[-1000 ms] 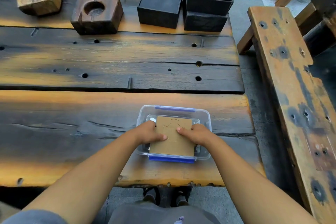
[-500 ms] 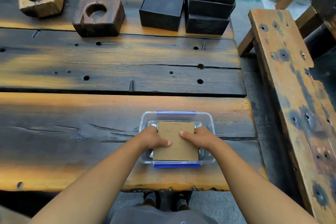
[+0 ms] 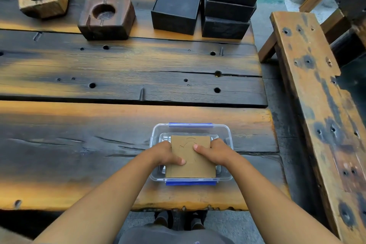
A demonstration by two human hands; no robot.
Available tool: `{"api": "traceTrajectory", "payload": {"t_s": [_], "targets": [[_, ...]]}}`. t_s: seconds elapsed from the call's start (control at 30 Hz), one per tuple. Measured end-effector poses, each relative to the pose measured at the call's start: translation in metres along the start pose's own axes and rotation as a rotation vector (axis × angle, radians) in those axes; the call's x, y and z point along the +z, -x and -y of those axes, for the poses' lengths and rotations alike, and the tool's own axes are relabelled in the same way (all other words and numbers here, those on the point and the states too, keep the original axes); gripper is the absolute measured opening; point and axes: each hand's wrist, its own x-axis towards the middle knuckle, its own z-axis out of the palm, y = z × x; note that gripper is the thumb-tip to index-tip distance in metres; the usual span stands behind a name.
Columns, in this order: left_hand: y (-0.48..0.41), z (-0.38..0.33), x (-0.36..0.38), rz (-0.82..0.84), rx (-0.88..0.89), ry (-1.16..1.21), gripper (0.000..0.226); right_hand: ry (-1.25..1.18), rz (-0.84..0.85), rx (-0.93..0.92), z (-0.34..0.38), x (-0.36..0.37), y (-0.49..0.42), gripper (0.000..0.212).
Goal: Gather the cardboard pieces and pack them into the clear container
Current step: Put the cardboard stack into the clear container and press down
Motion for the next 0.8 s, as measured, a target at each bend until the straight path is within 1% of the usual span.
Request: {"api": "traceTrajectory", "payload": {"t_s": [0.2,0.33,0.47,0.6,0.73,0.8], "targets": [[-0.001,-0.003,-0.003,-0.010,-0.039,-0.046,0.039,-0.005,0.013,-0.005,0.001,-0.001,0.000,0.082],[0.001,-0.003,-0.004,-0.002,-0.026,-0.058,0.045,-0.019,0.014,-0.004,0.001,-0.001,-0.001,0.087],[0.002,-0.002,-0.003,0.033,-0.032,-0.011,0.056,-0.028,0.025,0.002,0.002,-0.001,0.000,0.090],[0.002,-0.004,-0.003,0.013,-0.042,-0.047,0.049,-0.019,0.071,0.002,0.001,-0.006,0.000,0.085],[0.002,-0.004,0.000,-0.020,-0.043,-0.124,0.065,0.061,0.112,-0.007,0.002,-0.009,0.001,0.082],[0.002,-0.006,0.001,-0.045,-0.046,-0.166,0.069,0.089,0.118,-0.010,0.003,-0.011,0.002,0.083]]}}
